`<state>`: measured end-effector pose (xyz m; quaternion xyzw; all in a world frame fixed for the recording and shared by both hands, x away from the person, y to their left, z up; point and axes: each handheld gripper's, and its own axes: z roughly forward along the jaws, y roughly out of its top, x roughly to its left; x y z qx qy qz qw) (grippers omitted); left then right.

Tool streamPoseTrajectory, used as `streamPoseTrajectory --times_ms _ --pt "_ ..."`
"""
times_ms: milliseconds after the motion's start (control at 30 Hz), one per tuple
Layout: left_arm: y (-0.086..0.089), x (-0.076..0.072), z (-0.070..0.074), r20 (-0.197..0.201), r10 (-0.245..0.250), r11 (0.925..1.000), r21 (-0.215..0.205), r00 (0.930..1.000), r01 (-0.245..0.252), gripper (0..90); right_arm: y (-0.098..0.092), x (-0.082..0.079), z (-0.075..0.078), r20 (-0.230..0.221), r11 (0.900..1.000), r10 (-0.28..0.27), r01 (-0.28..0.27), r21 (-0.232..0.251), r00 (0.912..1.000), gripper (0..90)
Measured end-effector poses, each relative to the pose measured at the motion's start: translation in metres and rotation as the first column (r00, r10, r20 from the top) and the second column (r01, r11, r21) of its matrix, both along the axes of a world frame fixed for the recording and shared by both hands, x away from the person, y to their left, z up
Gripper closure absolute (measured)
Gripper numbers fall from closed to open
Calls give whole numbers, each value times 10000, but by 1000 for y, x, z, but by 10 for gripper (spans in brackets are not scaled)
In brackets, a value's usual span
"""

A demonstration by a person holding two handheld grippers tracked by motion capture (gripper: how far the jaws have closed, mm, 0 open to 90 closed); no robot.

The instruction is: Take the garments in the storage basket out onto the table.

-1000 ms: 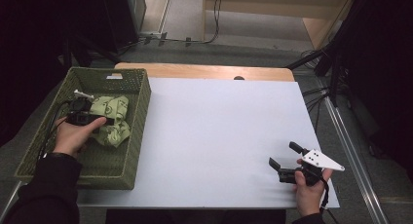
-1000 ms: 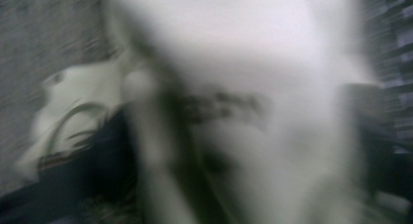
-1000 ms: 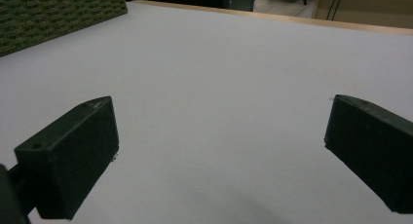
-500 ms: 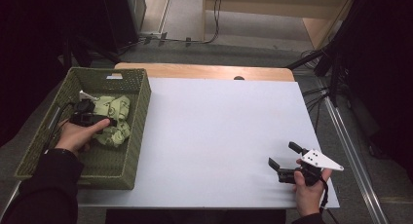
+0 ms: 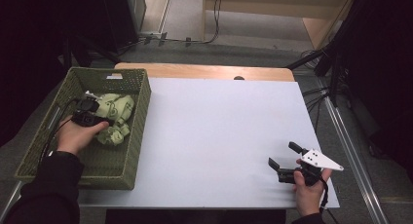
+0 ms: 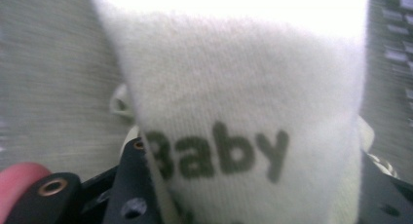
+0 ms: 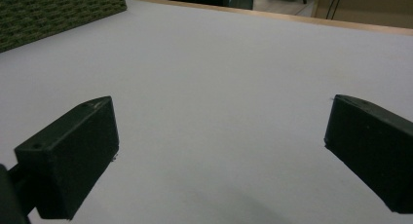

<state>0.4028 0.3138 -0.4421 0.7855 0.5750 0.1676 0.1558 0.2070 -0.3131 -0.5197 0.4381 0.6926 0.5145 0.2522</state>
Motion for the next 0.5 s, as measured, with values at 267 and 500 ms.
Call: streamPoseTrajectory --times_ms 267,500 --pt "8 6 -12 -1133 183 9768 -2101 9934 -420 393 0 0 0 -11 10000 10 -10 -29 10000 0" --pt "-2 9 -25 -1499 192 9838 -1737 9885 -454 79 1 0 0 -9 10000 2 -2 -77 10000 0"
